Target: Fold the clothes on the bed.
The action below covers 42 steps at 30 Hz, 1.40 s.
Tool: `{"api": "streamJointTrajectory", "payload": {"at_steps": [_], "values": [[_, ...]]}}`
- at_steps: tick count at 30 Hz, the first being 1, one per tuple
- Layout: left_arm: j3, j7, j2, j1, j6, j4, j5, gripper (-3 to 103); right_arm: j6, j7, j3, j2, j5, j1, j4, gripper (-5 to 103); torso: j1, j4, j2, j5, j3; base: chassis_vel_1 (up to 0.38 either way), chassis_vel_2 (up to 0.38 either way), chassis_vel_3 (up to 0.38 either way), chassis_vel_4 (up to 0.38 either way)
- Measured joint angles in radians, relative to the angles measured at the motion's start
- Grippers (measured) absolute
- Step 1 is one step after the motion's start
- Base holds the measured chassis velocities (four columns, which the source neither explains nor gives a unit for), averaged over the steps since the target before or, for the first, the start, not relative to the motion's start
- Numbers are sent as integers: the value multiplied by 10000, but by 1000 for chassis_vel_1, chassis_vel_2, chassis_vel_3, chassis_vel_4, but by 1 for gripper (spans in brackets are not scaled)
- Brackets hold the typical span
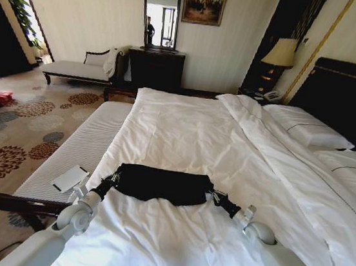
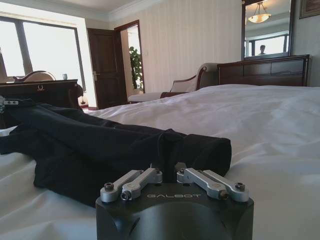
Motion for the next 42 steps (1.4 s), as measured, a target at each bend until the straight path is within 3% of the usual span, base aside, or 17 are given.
{"api": "streamJointTrajectory", "payload": {"at_steps": [4,6,8,11,12,13,15,17,21,25,28,33,35,37,39,40,42], "values": [[-18,-85,-22,231,84,-100,148,-1,105,-136,32,24,-175,-191,13,18,-1,0,0,3,-1,0,0,0,0],[-97,-170,-9,437,145,-203,167,12,145,-177,84,-1,-185,-315,91,28,0,1,0,3,0,0,0,0,0],[-130,-177,0,481,151,-237,175,12,148,-180,110,-14,-180,-330,107,28,0,1,0,2,0,0,0,0,0],[-248,-205,36,644,169,-384,207,23,160,-184,208,-95,-166,-362,143,39,0,2,0,2,0,0,0,0,0],[-337,-210,70,753,174,-495,251,28,182,-201,278,-148,-162,-410,169,44,0,2,0,2,0,0,0,0,0],[-627,-233,101,1052,168,-787,312,44,204,-422,631,-295,-154,-784,357,61,0,1,0,2,0,0,0,0,0],[-874,-232,104,1288,146,-1011,346,50,211,-597,1027,-358,-153,-1194,536,71,0,1,-1,2,0,0,0,0,0],[-955,-231,104,1366,134,-1073,360,56,216,-652,1160,-372,-148,-1321,590,71,0,0,0,2,0,0,0,0,0],[-1464,-232,184,1726,109,-1617,242,73,251,-981,2096,-515,26,-1959,951,93,-1,-1,-1,2,0,0,0,0,0],[-1578,-417,269,1486,211,-1784,71,84,231,-851,2351,-650,175,-1842,1051,99,-1,1,-1,3,0,0,0,0,0],[-1450,-644,316,920,411,-1788,-34,98,-15,-398,2285,-825,315,-1413,1075,100,1,0,-1,3,1,0,0,0,0],[-947,-976,360,-3,678,-1566,16,100,-265,27,1934,-1132,-103,-596,922,100,1,5,-1,4,1,0,0,0,0],[-797,-1056,363,-184,758,-1524,94,100,-602,125,1891,-1229,332,-568,1010,100,2,4,-2,3,2,0,0,0,0],[-584,-1209,364,-424,832,-1460,260,100,-1627,400,1886,-1462,1835,-692,1454,100,3,1,-2,2,2,0,0,0,0],[-440,-1454,363,-597,891,-1452,457,100,-3392,512,2147,-1843,4345,-1065,2235,100,2,-4,-1,2,2,0,0,0,0],[-440,-1454,363,-597,891,-1452,457,100,-3392,512,2147,-1843,4345,-1065,2235,100,2,-4,-1,2,2,0,0,0,0],[-435,-1682,383,-609,894,-1464,700,100,-4412,216,2313,-2183,5563,-1168,2511,100,0,-2,-1,1,1,0,0,0,0]]}}
